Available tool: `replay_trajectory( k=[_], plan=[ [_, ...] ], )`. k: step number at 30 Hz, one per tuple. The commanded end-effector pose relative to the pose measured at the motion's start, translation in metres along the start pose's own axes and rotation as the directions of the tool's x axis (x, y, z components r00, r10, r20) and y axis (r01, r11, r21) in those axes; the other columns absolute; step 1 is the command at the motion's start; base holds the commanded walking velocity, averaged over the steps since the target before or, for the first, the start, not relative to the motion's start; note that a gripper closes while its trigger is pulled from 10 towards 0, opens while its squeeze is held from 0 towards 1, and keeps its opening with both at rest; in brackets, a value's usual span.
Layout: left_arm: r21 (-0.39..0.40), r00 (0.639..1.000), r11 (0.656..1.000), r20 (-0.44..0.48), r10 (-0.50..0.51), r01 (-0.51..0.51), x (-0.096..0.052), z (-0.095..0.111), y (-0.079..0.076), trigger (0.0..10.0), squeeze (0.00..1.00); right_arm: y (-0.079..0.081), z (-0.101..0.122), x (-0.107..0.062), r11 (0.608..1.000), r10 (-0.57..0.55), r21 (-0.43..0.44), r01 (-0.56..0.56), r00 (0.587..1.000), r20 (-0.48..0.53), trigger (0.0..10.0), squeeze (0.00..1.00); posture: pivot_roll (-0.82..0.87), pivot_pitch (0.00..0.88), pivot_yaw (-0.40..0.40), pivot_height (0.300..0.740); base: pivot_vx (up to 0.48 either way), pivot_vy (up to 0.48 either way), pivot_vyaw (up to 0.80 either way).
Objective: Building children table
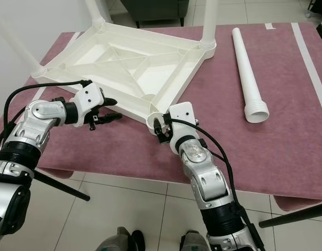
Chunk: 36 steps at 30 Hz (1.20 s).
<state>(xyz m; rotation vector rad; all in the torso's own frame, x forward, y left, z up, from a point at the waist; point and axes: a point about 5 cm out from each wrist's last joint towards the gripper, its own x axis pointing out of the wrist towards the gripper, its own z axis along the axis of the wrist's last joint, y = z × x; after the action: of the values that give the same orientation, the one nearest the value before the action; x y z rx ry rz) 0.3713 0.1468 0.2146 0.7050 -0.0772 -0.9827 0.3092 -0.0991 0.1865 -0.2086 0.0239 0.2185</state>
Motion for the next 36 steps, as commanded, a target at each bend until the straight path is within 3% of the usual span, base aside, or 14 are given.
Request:
replay_trajectory(
  k=[1,4,6,9,12,14,20,25,36],
  plan=[
    [-0.018,0.859,0.859,-0.023,0.512,-0.512,-0.01,-0.007,0.022,10.0,0.0,0.0,-0.017,0.005,0.999,-0.043,-0.015,0.042,0.993,-0.113,10.0,0.0,-0.1,0.136,0.144,0.74,0.0,0.0,0.0],
    [-0.029,0.86,0.86,0.003,0.51,-0.509,-0.007,-0.001,0.02,10.0,0.0,-0.006,-0.021,0.013,0.998,-0.06,-0.005,0.061,0.979,-0.192,10.0,0.0,-0.11,0.14,0.133,0.74,0.0,0.0,0.0],
    [-0.029,0.86,0.86,0.003,0.51,-0.509,-0.007,-0.001,0.02,10.0,0.0,-0.006,-0.021,0.013,0.998,-0.06,-0.005,0.061,0.979,-0.192,10.0,0.0,-0.11,0.14,0.133,0.74,0.0,0.0,0.0],
    [-0.036,0.863,0.862,0.012,0.506,-0.505,-0.003,0.001,0.018,10.0,0.0,-0.009,-0.016,0.02,0.999,0.021,-0.023,-0.027,0.971,-0.238,10.0,0.0,-0.13,0.148,0.129,0.74,0.0,0.0,0.0],
    [-0.045,0.868,0.867,0.016,0.497,-0.496,0.0,0.002,0.015,10.0,0.0,-0.016,-0.006,0.027,0.988,0.088,-0.101,-0.117,0.963,-0.253,10.0,0.0,-0.14,0.153,0.125,0.74,0.0,0.0,0.0],
    [-0.051,0.87,0.869,0.017,0.494,-0.492,0.002,0.003,0.013,10.0,0.0,-0.026,0.003,0.036,0.956,0.124,-0.227,-0.184,0.959,-0.253,10.0,0.0,-0.14,0.159,0.119,0.74,0.0,0.0,0.0],
    [-0.055,0.869,0.868,0.013,0.495,-0.494,0.0,0.002,0.01,10.0,0.0,-0.038,0.017,0.049,0.907,0.155,-0.344,-0.242,0.953,-0.262,10.0,0.0,-0.13,0.16,0.107,0.74,0.0,0.0,0.0],
    [-0.054,0.864,0.863,0.005,0.503,-0.502,-0.003,0.0,0.01,10.0,0.0,-0.044,0.013,0.05,0.88,0.159,-0.388,-0.274,0.94,-0.303,10.0,0.0,-0.13,0.159,0.102,0.74,0.0,0.0,0.0],
    [-0.049,0.864,0.863,-0.008,0.503,-0.503,-0.004,0.0,0.01,10.0,0.0,-0.091,-0.018,0.033,0.868,0.066,-0.429,-0.251,0.914,-0.401,10.0,0.0,-0.13,0.156,0.114,0.74,0.0,0.0,0.0]
  ],
)
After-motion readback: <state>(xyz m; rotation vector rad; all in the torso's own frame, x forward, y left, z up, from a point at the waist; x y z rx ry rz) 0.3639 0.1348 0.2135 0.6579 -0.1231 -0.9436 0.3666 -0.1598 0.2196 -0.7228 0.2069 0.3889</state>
